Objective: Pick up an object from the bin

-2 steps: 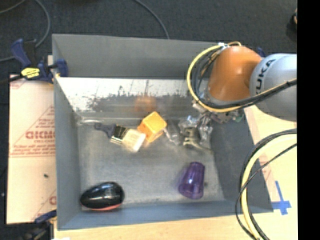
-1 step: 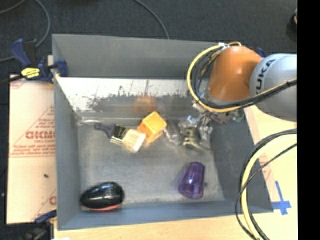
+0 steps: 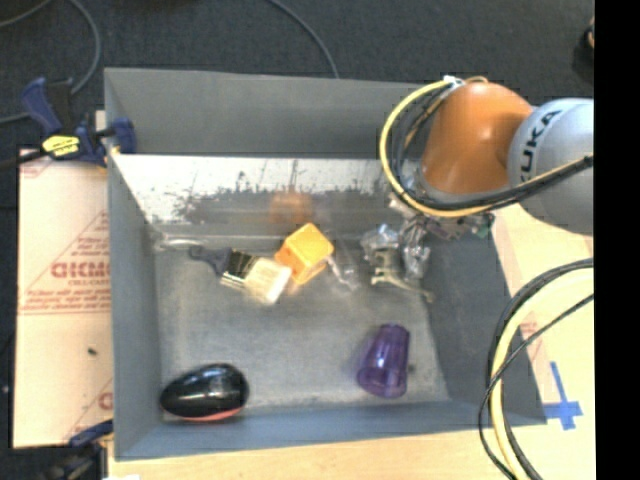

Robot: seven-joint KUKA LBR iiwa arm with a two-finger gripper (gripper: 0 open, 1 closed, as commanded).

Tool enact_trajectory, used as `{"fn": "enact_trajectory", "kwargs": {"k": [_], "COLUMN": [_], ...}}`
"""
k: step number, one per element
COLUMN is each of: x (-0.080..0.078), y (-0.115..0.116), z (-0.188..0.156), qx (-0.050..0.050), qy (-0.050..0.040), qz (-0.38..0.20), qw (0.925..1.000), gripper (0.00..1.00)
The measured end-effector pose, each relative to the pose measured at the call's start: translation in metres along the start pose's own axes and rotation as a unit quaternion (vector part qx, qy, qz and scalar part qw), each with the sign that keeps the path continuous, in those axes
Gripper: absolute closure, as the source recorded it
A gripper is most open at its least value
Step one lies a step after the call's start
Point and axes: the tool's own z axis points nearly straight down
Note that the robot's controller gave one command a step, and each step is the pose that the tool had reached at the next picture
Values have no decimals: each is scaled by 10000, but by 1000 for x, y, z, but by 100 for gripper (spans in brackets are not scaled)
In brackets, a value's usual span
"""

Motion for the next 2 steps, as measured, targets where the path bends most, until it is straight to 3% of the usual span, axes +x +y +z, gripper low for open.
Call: {"fn": "enact_trajectory", "kwargs": {"k": [1,2], "x": [-2,0], "y": [-4,0], "z": [-92,-26], "qx": [27,-8], "qy": [-16,-10], "qz": [20,19], "qw": [10000,10000], "gripper": [100,100]}}
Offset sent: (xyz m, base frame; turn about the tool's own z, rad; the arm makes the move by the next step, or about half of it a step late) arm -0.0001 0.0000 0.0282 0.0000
